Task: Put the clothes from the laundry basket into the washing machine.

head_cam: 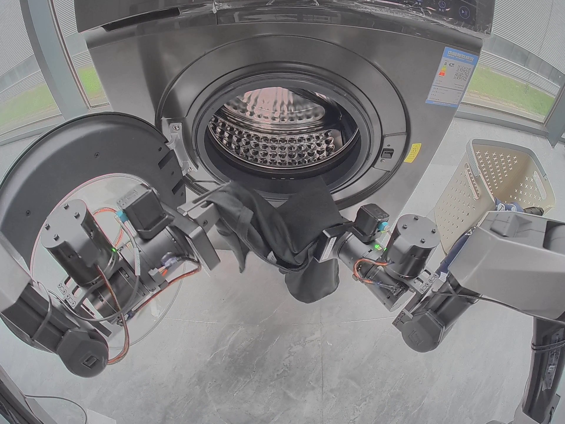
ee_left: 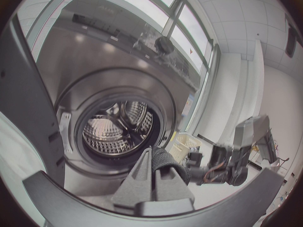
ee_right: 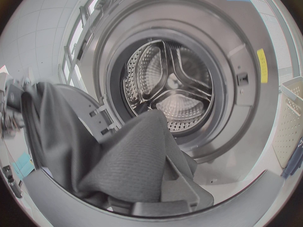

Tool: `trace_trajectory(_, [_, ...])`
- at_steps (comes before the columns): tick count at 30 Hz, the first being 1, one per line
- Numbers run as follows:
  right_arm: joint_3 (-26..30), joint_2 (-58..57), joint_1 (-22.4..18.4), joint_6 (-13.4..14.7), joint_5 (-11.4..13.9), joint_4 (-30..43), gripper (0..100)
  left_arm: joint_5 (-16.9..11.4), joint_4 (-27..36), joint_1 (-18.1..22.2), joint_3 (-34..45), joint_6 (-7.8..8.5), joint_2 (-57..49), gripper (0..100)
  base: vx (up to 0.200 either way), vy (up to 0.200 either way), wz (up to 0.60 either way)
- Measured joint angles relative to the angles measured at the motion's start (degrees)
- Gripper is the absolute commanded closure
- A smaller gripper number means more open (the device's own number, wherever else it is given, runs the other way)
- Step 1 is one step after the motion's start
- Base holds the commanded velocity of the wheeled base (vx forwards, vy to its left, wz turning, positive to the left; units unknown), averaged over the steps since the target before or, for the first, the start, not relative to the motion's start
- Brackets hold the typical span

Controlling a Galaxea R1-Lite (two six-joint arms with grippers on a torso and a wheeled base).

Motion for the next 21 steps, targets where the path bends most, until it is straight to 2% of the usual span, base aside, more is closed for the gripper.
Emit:
trace_trajectory(6, [0.52, -4.83, -0.23, 0.10, -0.21, 0.00, 100, -0.73, -0.07, 0.15, 3.02, 1.02, 4.61, 100, 0.000, 0.000, 0.00])
trace_trajectory(16, [0.52, -8.83, -0.09, 0.40, -0.43, -0.05, 100, -1.15, -0.11, 0.37, 4.49, 1.37, 9.95, 100, 0.000, 0.000, 0.00])
trace_trajectory(17, [0.56, -9.01, -0.02, 0.43, -0.43, -0.02, 100, -1.19, -0.11, 0.37, 4.53, 1.48, 10.19, 0, 0.000, 0.000, 0.00])
trace_trajectory(21, [0.59, -9.46, 0.13, 0.43, -0.44, 0.00, 100, -1.80, -0.11, 0.67, 5.18, 2.90, 10.84, 0, 0.000, 0.000, 0.00])
